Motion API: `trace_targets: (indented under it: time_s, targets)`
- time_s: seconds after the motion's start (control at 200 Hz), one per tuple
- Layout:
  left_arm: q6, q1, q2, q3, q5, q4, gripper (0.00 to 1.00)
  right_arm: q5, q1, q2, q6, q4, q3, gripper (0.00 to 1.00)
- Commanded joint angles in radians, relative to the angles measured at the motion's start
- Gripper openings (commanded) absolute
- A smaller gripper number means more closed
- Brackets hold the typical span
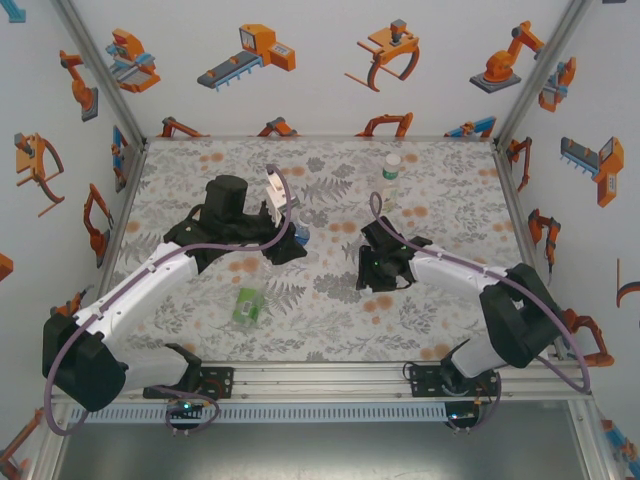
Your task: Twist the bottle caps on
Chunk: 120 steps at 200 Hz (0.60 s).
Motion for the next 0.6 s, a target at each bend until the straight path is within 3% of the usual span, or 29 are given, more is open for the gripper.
trace_targets:
  time_s: [0.0,0.596]
  targets:
    - [-0.012,0.005,-0.015,0.006,0.027,0.007,0.00,-0.013,-0.007,0.017,0.009,0.010,-0.005,0.45]
    - [-0.013,0.005,-0.017,0.012,0.027,-0.005,0.00,-0.052,-0.019,0.056,0.049,0.109,-0.080,0.39]
